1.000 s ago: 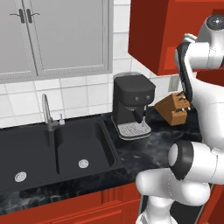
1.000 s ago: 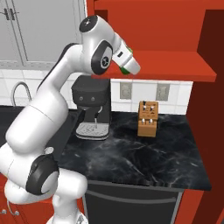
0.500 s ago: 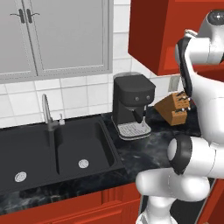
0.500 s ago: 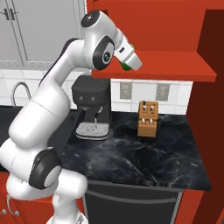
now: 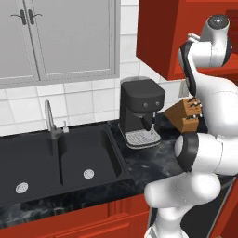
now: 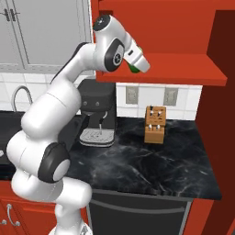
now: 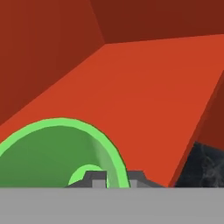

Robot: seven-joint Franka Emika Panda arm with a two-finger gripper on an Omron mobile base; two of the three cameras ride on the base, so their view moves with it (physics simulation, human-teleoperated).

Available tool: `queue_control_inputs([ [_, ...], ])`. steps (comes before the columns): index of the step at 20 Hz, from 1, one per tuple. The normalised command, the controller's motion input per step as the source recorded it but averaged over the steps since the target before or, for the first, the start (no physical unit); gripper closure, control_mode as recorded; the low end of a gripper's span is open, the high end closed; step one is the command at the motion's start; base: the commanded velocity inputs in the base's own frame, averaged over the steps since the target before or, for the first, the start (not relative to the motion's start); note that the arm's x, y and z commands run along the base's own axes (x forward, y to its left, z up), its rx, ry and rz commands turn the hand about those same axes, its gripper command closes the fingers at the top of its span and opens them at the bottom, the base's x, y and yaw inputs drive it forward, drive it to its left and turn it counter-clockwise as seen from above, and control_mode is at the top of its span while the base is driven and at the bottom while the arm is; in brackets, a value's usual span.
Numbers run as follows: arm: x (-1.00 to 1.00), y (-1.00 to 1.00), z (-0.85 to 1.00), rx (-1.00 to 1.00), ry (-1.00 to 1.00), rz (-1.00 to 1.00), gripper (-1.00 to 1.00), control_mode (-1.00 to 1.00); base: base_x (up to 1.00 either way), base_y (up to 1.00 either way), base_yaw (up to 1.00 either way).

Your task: Move the cup from next to the sink to the open cabinet. Then, move the bowl with the tomato to the fridge to clear the area for faucet cleaning.

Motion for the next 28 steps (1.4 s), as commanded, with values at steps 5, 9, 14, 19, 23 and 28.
queue_control_inputs([
  [5, 0.61, 0.00, -0.42, 0.00, 0.03, 0.00, 1.00, -1.00, 0.00, 0.00, 0.00],
  [9, 0.47, 0.00, -0.28, 0.02, 0.15, 0.00, -1.00, -1.00, 0.00, 0.00, 0.00],
  [14, 0.19, -0.01, -0.03, 0.02, 0.09, 0.02, -1.00, -1.00, 0.00, 0.00, 0.00],
  [19, 0.00, -0.10, 0.00, 0.01, -0.03, 0.00, -1.00, -1.00, 0.00, 0.00, 0.00],
  [23, 0.00, -0.07, 0.00, 0.00, -0.12, 0.00, -1.00, -1.00, 0.00, 0.00, 0.00],
  [28, -0.45, -0.02, 0.01, 0.00, -0.26, 0.00, -1.00, -1.00, 0.00, 0.00, 0.00],
])
